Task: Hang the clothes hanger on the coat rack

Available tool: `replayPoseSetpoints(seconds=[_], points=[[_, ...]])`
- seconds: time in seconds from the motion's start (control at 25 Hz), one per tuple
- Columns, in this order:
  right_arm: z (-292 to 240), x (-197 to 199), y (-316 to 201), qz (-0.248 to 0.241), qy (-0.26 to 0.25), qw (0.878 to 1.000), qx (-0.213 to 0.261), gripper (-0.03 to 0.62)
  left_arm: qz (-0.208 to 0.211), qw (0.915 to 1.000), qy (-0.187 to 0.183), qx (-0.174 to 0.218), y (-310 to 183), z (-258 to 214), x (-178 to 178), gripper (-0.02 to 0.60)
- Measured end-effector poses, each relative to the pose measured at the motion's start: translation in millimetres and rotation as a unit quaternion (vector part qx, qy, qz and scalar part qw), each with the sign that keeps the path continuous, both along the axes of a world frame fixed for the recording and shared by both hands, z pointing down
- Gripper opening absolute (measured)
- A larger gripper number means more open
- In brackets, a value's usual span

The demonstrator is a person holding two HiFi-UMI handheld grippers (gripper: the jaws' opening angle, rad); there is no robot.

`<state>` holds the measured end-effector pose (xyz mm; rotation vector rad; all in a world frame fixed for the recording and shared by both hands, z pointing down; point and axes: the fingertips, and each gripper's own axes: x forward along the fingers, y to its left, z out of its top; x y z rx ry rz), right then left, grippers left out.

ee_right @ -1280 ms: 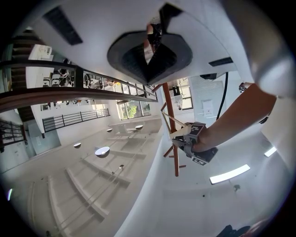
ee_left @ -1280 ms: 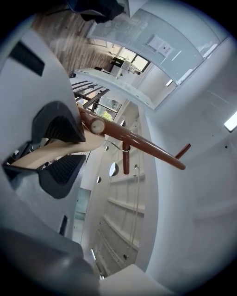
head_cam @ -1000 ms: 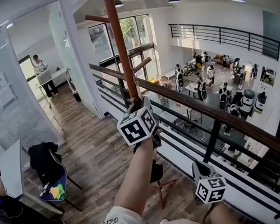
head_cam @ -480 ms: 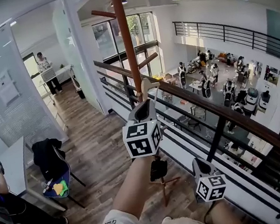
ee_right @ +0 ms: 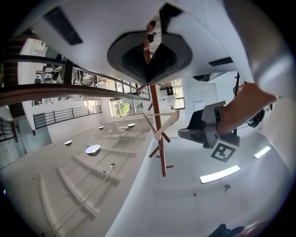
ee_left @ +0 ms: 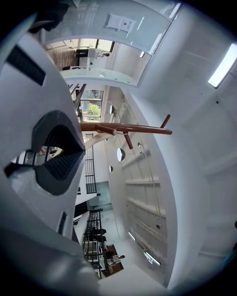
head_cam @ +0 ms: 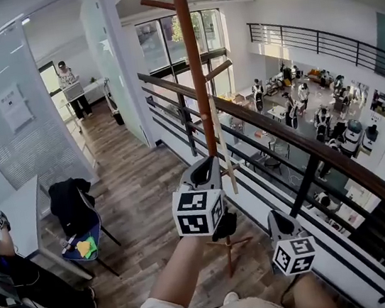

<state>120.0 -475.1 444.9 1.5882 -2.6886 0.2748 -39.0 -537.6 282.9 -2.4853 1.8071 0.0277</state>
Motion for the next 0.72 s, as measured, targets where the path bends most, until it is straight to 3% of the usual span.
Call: replayPoseSetpoints(seconds=[0.32, 0.72], points=[[-15.9, -4.6, 7.4, 0.003, -0.003, 1.000, 0.022, 0.000, 0.005, 0.9978, 0.013, -0.064, 30.8, 74.2, -4.1, 0.005], [-6.4, -27.1, 13.1, -0.005, 0.003, 1.000, 0.025, -0.001, 0.033, 0.9941, 0.027, -0.100, 55.7, 131.6, 5.1, 0.005]])
